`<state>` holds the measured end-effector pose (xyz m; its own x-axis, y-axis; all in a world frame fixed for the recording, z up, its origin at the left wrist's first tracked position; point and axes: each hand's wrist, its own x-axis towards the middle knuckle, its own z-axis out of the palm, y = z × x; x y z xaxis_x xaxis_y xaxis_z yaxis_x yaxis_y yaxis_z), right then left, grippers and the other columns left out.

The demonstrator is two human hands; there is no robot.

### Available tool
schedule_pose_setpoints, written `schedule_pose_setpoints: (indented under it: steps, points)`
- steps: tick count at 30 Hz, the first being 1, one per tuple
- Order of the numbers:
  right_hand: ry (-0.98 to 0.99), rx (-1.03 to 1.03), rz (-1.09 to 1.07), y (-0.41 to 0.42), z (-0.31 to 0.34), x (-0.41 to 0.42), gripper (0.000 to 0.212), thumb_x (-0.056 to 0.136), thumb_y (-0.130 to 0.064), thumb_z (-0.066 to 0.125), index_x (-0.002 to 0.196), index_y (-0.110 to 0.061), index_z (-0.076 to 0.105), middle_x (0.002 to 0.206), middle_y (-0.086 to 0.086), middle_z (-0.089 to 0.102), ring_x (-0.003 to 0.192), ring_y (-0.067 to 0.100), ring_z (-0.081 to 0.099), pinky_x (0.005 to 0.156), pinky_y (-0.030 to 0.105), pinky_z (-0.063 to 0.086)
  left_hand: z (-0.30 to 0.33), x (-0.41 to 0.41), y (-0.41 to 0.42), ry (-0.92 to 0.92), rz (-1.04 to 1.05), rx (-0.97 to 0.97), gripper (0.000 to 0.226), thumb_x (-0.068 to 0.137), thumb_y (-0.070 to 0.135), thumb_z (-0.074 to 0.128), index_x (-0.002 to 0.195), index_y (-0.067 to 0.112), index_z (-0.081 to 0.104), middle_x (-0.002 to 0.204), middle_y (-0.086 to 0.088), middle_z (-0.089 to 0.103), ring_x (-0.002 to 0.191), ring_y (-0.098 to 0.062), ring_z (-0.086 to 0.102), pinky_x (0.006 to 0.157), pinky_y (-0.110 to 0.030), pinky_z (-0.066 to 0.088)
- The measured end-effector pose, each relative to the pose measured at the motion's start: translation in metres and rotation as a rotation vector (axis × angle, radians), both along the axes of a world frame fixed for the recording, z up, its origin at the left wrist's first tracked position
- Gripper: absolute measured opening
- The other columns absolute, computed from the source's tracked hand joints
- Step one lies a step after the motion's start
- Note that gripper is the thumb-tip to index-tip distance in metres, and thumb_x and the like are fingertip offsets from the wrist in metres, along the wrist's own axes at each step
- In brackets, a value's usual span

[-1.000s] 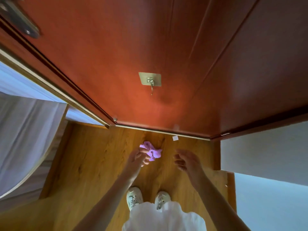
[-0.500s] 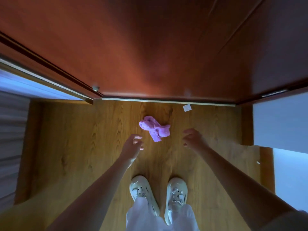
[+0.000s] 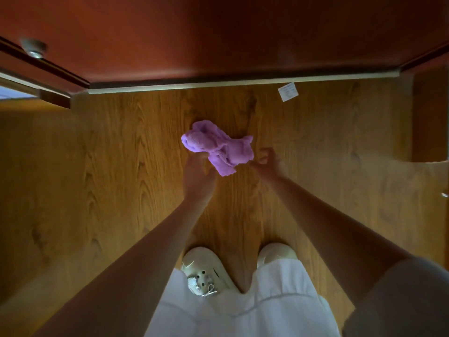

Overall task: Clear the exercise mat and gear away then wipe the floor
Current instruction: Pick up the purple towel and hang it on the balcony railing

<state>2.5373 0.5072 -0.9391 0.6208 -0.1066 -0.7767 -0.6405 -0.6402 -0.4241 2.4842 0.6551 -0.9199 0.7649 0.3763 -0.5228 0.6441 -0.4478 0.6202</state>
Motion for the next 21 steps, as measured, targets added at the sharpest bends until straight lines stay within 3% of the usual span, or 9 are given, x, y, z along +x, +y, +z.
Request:
schedule_pose_setpoints:
  steps: [3,5,7,11,13,15,17,19,21]
  points:
    - [-0.004,-0.017,0.006,0.008,-0.022,0.008,0.047,0.085,-0.021,0.065,0.125,-0.003,0.049,0.116,0.014,0.063,0.109,0.03,0.058,0.084,0.031,0.042,-0.026,0.013,-0.008,-0.087,0.038,0.023,0.03,0.081,0.0,0.06,0.111,0.002,0.057,0.104,-0.005,0.055,0.096,-0.02,0.051,0.08,-0.025,0.04]
    - [-0.003,-0.02,0.022,0.01,-0.03,0.011,0.045,0.086,-0.023,0.064,0.126,-0.006,0.051,0.121,0.01,0.062,0.111,0.026,0.057,0.079,0.027,0.041,-0.041,0.016,-0.013,-0.108,0.048,0.008,0.032,0.081,0.0,0.059,0.113,0.003,0.056,0.109,-0.006,0.056,0.101,-0.018,0.052,0.088,-0.025,0.042]
    - [-0.027,-0.015,0.011,0.011,-0.03,0.01,0.037,0.088,-0.022,0.062,0.121,-0.007,0.057,0.117,0.01,0.065,0.108,0.025,0.059,0.076,0.025,0.041,-0.045,0.016,-0.017,-0.106,0.071,-0.017,0.031,0.083,0.0,0.058,0.114,0.003,0.056,0.111,-0.003,0.055,0.1,-0.013,0.05,0.085,-0.012,0.039]
    - [-0.122,-0.002,-0.079,0.013,-0.01,-0.001,0.02,0.09,-0.016,0.058,0.103,-0.004,0.067,0.1,0.014,0.07,0.095,0.026,0.063,0.071,0.029,0.043,-0.027,0.011,-0.022,-0.083,0.155,-0.081,0.026,0.086,0.002,0.055,0.11,0.012,0.056,0.099,0.015,0.049,0.093,-0.006,0.05,0.081,-0.015,0.041]
    - [-0.154,0.027,-0.09,0.014,0.008,-0.006,0.019,0.089,-0.013,0.058,0.103,-0.005,0.067,0.097,0.011,0.07,0.091,0.024,0.064,0.072,0.027,0.044,-0.009,0.007,-0.02,-0.076,0.175,-0.094,0.023,0.088,0.005,0.055,0.106,0.02,0.054,0.095,0.023,0.048,0.086,0.002,0.049,0.074,-0.008,0.037]
    - [-0.196,0.062,-0.073,0.015,0.031,-0.007,0.018,0.089,-0.012,0.057,0.102,-0.007,0.068,0.086,0.007,0.069,0.082,0.021,0.064,0.062,0.019,0.042,0.012,0.003,-0.016,-0.063,0.177,-0.098,0.027,0.087,0.005,0.057,0.112,0.016,0.054,0.101,0.017,0.052,0.085,0.002,0.049,0.07,-0.004,0.036]
    - [-0.251,0.088,-0.021,0.016,0.058,-0.005,0.019,0.089,-0.011,0.056,0.105,-0.008,0.067,0.08,0.002,0.065,0.071,0.016,0.059,0.051,0.009,0.037,0.034,0.003,-0.011,-0.044,0.153,-0.085,0.034,0.085,0.004,0.058,0.119,0.007,0.052,0.113,0.005,0.053,0.09,-0.009,0.05,0.071,-0.006,0.039]
    - [-0.278,0.112,0.036,0.018,0.088,0.001,0.025,0.089,-0.01,0.055,0.111,-0.009,0.066,0.088,0.004,0.068,0.074,0.011,0.058,0.054,0.005,0.035,0.058,0.006,-0.007,-0.061,0.128,-0.065,0.034,0.085,0.001,0.057,0.119,0.003,0.053,0.117,-0.006,0.055,0.093,-0.015,0.052,0.074,-0.013,0.043]
    - [-0.305,0.131,0.113,0.021,0.124,0.01,0.028,0.089,-0.008,0.055,0.115,-0.009,0.065,0.097,0.007,0.069,0.08,0.014,0.061,0.059,0.008,0.039,0.087,0.012,-0.002,-0.075,0.104,-0.035,0.032,0.085,-0.002,0.055,0.116,0.005,0.054,0.118,-0.009,0.056,0.093,-0.016,0.054,0.069,-0.01,0.041]
